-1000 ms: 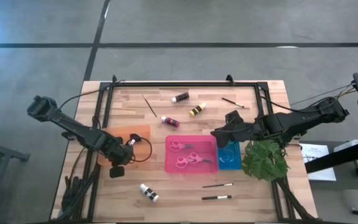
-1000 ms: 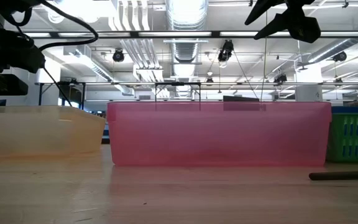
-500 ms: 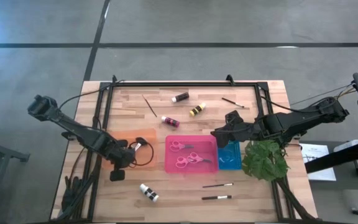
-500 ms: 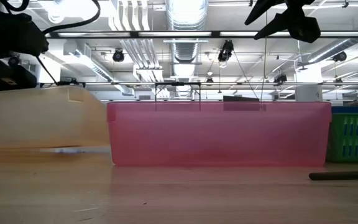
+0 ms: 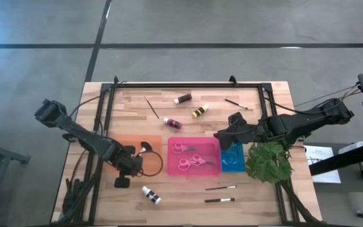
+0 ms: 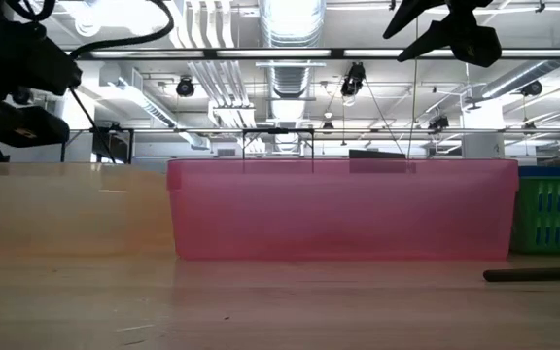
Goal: Pick & Place Paint Supplies
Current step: Adjust the orange bin
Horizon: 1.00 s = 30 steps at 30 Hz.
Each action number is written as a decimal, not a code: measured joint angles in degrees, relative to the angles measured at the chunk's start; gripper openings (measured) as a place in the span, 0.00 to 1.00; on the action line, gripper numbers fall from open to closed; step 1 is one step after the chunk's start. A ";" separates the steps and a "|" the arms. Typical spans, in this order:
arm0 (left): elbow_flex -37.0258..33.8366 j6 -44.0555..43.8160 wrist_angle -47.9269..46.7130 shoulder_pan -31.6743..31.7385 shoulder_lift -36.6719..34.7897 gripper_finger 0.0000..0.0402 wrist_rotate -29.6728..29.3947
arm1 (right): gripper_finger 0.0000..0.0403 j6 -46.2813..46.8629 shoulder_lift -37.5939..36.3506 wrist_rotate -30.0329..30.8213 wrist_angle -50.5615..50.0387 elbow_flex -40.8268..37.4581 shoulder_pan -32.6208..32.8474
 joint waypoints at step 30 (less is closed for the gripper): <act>2.03 -0.28 2.77 0.02 1.79 0.01 -1.36 | 0.39 -2.10 -0.07 -0.80 -0.02 0.00 0.00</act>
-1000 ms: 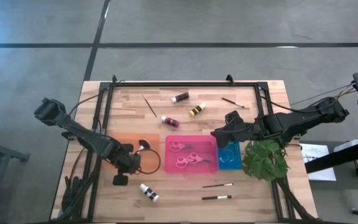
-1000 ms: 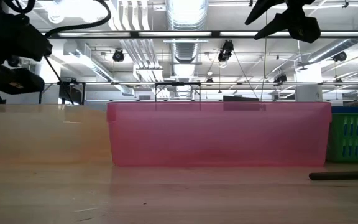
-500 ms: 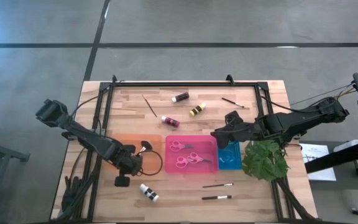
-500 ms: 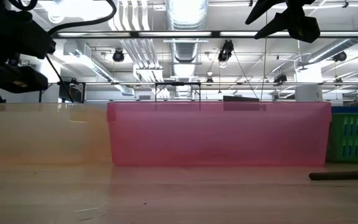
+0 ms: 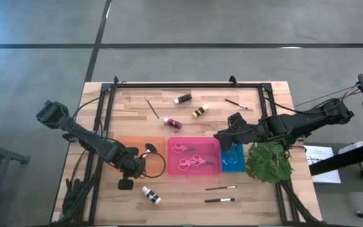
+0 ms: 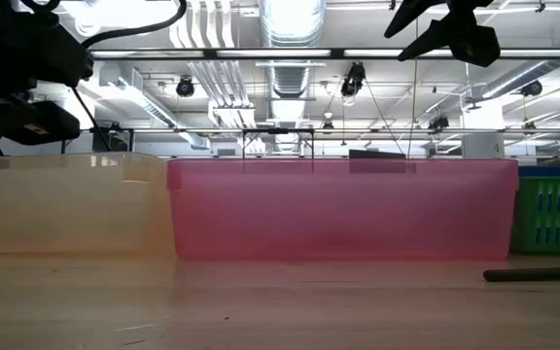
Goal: Pick & Place Paint Supplies
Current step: Adjust the orange bin, then put the silver blush brush into the orange bin
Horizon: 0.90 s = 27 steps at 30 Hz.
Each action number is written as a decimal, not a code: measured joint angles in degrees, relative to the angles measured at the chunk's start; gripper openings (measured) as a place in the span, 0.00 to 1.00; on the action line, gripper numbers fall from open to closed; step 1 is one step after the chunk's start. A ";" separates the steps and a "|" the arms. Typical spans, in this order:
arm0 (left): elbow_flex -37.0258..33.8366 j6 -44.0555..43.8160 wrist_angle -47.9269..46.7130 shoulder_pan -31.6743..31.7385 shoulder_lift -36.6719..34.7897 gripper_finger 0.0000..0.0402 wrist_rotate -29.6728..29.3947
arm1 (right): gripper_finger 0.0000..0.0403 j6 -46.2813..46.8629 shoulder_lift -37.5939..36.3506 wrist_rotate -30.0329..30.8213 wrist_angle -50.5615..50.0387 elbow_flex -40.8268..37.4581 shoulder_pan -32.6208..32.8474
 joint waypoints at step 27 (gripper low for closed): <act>0.20 -2.47 1.17 0.02 -8.93 0.24 -2.39 | 0.39 -0.04 0.00 -0.20 0.00 0.00 0.39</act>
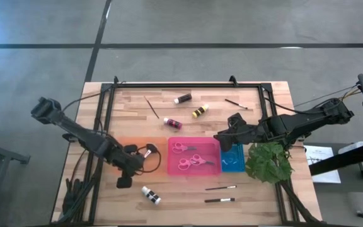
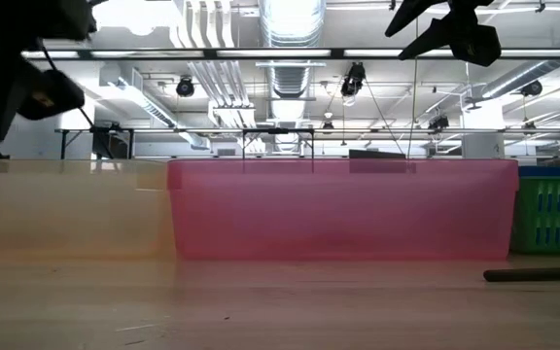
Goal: Pick & Place Paint Supplies
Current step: Put the silver blush brush into the orange bin
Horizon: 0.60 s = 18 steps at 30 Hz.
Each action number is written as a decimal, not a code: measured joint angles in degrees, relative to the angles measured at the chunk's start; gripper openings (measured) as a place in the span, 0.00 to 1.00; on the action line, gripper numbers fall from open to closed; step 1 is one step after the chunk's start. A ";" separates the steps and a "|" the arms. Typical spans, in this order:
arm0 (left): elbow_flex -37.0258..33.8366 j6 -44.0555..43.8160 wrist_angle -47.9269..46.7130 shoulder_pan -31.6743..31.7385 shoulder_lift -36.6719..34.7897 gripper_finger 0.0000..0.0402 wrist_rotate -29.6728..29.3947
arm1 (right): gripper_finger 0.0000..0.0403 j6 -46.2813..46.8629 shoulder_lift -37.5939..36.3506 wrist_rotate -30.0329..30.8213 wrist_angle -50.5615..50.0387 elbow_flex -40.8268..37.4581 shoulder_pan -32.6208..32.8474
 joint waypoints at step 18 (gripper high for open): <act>23.11 16.47 4.94 5.76 -1.26 0.25 -13.76 | 0.39 -3.79 0.00 0.02 5.63 0.00 0.00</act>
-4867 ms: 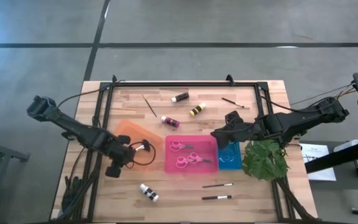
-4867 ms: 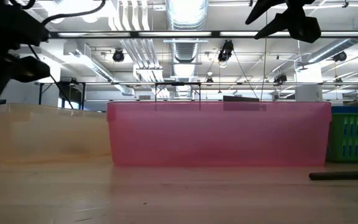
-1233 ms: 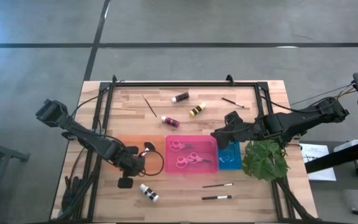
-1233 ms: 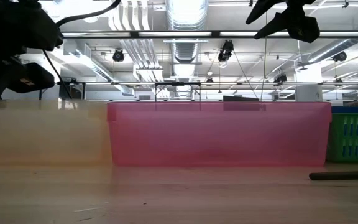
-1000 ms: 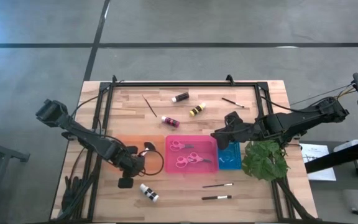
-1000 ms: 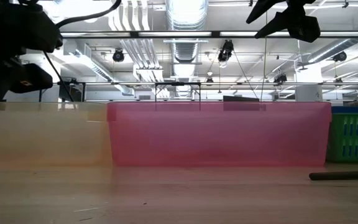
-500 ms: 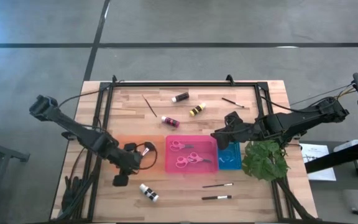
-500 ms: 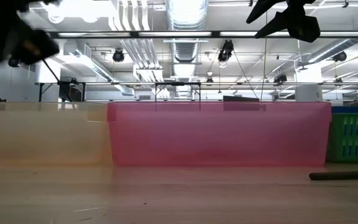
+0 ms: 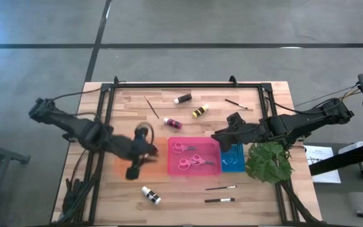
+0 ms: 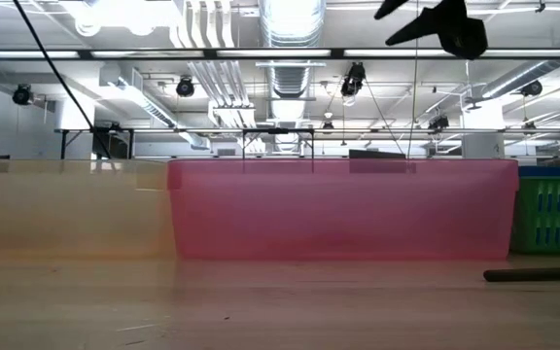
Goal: Pick & Place Paint Supplies
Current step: Put the silver blush brush into the orange bin
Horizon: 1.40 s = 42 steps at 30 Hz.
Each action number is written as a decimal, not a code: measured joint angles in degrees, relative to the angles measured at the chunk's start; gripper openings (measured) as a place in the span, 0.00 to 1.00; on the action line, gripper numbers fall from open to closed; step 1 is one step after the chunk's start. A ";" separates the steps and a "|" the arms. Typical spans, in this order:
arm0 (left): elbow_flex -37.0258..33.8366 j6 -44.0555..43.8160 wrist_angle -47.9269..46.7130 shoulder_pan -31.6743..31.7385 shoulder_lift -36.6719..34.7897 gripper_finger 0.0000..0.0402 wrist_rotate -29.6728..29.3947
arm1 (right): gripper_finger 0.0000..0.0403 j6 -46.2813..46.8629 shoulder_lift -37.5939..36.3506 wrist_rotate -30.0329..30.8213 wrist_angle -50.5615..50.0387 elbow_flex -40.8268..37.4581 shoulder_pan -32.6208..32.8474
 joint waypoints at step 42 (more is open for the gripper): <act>2.56 10.57 -3.67 13.39 0.00 0.25 -0.77 | 0.39 -10.80 34.08 -48.81 -25.41 23.63 15.26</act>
